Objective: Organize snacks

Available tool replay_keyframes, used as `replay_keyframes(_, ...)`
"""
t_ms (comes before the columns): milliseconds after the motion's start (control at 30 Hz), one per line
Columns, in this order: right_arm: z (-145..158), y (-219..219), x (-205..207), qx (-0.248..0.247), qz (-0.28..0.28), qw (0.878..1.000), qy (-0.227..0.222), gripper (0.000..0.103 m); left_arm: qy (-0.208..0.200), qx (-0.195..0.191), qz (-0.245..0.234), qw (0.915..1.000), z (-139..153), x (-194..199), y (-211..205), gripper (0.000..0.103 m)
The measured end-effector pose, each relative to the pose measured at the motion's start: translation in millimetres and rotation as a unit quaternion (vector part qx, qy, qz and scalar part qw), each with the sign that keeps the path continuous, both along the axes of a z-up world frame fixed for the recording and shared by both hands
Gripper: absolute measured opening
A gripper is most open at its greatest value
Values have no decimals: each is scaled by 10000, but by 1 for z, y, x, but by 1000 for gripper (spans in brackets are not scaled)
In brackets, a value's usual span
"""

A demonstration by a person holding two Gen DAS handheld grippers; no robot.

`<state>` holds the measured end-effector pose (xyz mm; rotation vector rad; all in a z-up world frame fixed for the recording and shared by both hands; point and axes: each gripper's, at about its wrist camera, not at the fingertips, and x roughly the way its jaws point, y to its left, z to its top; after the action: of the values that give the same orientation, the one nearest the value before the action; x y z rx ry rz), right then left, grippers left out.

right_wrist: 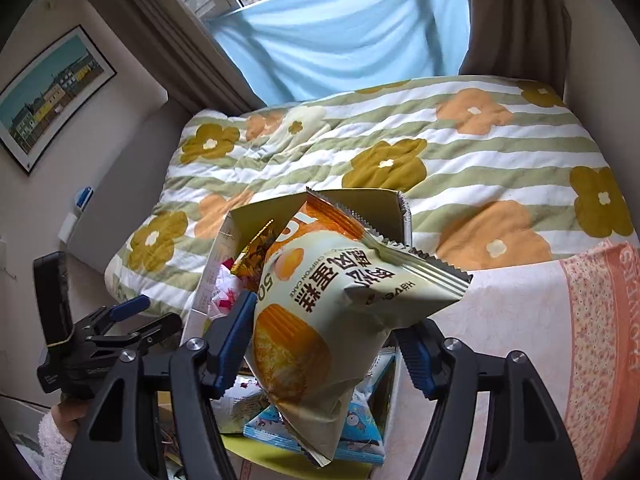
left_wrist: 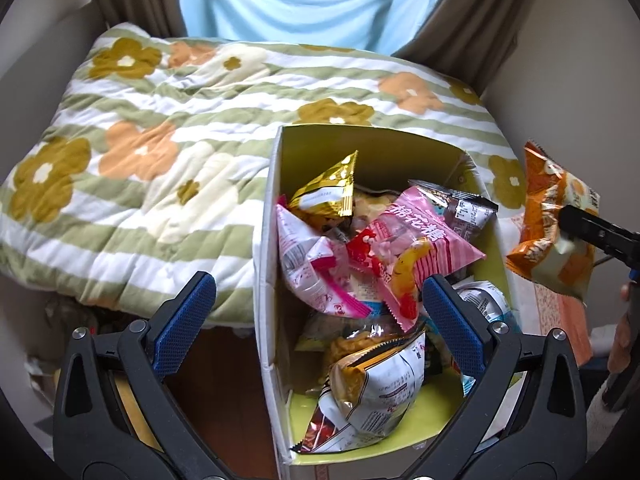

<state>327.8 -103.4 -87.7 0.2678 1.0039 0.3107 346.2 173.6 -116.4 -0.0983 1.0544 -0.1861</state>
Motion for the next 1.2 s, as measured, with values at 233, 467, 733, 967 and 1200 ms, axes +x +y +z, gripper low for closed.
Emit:
replay_keyframes(233,-9,13,13,162,177,9997,-18,95,83,-66,162,9998,-3,-10,6,102)
replay_keyframes(467,-1,12,-7,-293,-21,9992,-277,96,64,-83,156,9998,-4,-30,5,102)
replay_keyframes(733,14,14,-42,-701,-315,9958,-496,96,-65,-70,-22,10000,3,-55,-2,102)
replay_keyframes(967,57,3,-92,-888,-405,9901,-1012,96,-717,46,-34,9974,55,-104,-19,102)
replay_keyframes(1200,112,-22,-174,-1217,-439,9735,-1887,96,-1898,156,283,9813,127,-198,-49,102)
